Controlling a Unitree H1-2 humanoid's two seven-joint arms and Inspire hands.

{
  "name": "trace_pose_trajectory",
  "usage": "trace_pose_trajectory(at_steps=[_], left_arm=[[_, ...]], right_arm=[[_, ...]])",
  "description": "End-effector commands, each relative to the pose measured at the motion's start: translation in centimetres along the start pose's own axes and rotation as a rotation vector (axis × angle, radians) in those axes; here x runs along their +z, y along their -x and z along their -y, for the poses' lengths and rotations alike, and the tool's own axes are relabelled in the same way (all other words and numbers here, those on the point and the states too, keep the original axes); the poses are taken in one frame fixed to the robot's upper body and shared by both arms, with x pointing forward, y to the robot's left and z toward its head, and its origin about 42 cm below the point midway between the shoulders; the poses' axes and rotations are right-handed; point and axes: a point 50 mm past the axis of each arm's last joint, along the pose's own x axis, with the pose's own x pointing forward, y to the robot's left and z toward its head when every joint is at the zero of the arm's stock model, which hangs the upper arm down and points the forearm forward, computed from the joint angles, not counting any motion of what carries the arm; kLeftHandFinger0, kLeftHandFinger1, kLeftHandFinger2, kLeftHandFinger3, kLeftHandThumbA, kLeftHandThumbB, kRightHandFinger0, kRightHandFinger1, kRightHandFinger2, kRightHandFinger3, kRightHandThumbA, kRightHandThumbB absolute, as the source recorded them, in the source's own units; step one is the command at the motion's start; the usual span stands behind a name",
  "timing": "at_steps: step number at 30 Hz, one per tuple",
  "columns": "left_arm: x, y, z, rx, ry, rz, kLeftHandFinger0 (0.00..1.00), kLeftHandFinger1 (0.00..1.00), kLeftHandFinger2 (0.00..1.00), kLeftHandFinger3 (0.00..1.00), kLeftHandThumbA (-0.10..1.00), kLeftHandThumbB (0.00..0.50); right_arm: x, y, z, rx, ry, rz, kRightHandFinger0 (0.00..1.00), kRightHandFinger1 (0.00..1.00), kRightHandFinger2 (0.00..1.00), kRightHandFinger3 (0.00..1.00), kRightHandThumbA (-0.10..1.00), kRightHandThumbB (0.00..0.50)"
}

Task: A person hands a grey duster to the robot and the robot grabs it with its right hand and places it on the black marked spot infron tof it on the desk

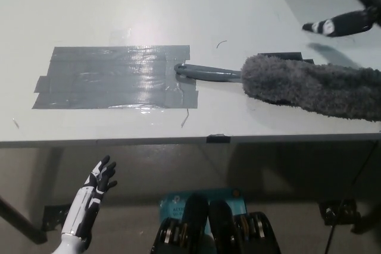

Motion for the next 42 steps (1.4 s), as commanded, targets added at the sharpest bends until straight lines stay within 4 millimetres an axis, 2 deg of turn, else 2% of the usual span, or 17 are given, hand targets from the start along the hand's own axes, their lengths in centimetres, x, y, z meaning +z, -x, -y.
trace_pose_trajectory(at_steps=[1,2,4,6,9,11,12,13,16,19,22,25,27,31,33,39,42], left_arm=[[2.6,-2.3,-0.9,-0.037,-0.038,0.102,0.95,1.00,1.00,1.00,0.93,0.113],[2.6,-2.4,-0.9,-0.036,-0.039,0.105,0.95,1.00,1.00,1.00,0.92,0.113],[2.6,-2.4,-0.9,-0.038,-0.036,0.105,0.96,1.00,1.00,1.00,0.92,0.117],[2.6,-2.4,-0.7,-0.045,-0.033,0.104,0.96,1.00,1.00,1.00,0.92,0.115],[2.1,-1.8,-0.4,-0.050,-0.018,0.090,0.96,1.00,1.00,1.00,0.93,0.128],[1.8,-1.5,-0.3,-0.045,-0.005,0.078,0.97,1.00,1.00,1.00,0.93,0.147],[1.7,-1.4,-0.2,-0.042,-0.003,0.073,0.97,1.00,1.00,1.00,0.93,0.148],[1.6,-1.2,-0.1,-0.042,-0.002,0.069,0.97,1.00,1.00,1.00,0.93,0.148],[0.9,-0.1,0.2,-0.037,0.005,0.045,0.97,1.00,1.00,1.00,0.93,0.155],[0.2,1.0,0.2,-0.031,0.016,0.029,0.98,1.00,1.00,1.00,0.94,0.171],[-0.2,1.7,0.3,-0.032,0.023,0.021,0.98,1.00,1.00,1.00,0.94,0.169],[-0.8,2.7,0.9,-0.044,0.023,0.012,0.97,1.00,1.00,1.00,0.98,0.133],[-0.8,3.0,0.7,-0.049,0.014,0.009,0.98,1.00,1.00,1.00,1.00,0.127],[-1.0,2.9,1.1,-0.050,0.017,0.005,0.97,1.00,1.00,1.00,1.00,0.144],[-0.9,3.2,1.2,-0.051,0.024,0.001,0.97,1.00,1.00,1.00,1.00,0.137],[-1.1,3.5,1.0,-0.030,0.025,0.000,0.96,1.00,1.00,1.00,1.00,0.142],[-1.3,3.8,1.0,-0.031,0.023,0.011,0.96,1.00,1.00,1.00,1.00,0.119]], right_arm=[[14.9,15.0,8.6,-0.080,-0.105,0.695,1.00,1.00,1.00,1.00,1.00,0.500],[14.5,16.8,6.6,-0.105,-0.064,0.699,1.00,1.00,1.00,1.00,1.00,0.482],[13.9,18.6,4.2,-0.104,-0.074,0.705,1.00,1.00,1.00,1.00,1.00,0.464],[13.5,19.7,2.8,-0.107,-0.077,0.694,1.00,1.00,1.00,1.00,1.00,0.498],[10.7,22.4,-3.6,-0.161,-0.141,0.639,1.00,1.00,1.00,1.00,1.00,0.500],[8.9,23.0,-6.8,-0.212,-0.233,0.596,1.00,1.00,1.00,1.00,1.00,0.458],[8.4,23.1,-7.8,-0.227,-0.266,0.584,1.00,1.00,1.00,1.00,1.00,0.447],[7.0,23.0,-9.9,-0.264,-0.318,0.575,1.00,1.00,1.00,1.00,1.00,0.391],[4.1,22.8,-14.2,-0.302,-0.471,0.462,1.00,1.00,1.00,1.00,1.00,0.394],[1.8,22.0,-17.3,-0.303,-0.547,0.401,1.00,1.00,1.00,1.00,1.00,0.345],[-2.0,20.8,-20.9,-0.283,-0.592,0.253,1.00,1.00,1.00,1.00,1.00,0.364],[-6.1,20.9,-24.8,-0.324,-0.641,0.080,1.00,1.00,1.00,1.00,1.00,0.302],[-7.8,21.2,-26.4,-0.344,-0.661,0.022,1.00,1.00,1.00,1.00,1.00,0.262],[-9.7,21.8,-27.6,-0.373,-0.738,-0.051,1.00,1.00,1.00,1.00,1.00,0.223],[-9.9,22.0,-27.7,-0.364,-0.683,-0.049,1.00,1.00,1.00,1.00,1.00,0.183],[-9.9,21.5,-28.4,-0.317,-0.677,-0.032,1.00,1.00,1.00,1.00,1.00,0.174],[-9.8,21.7,-28.7,-0.305,-0.691,-0.038,1.00,1.00,1.00,1.00,1.00,0.167]])
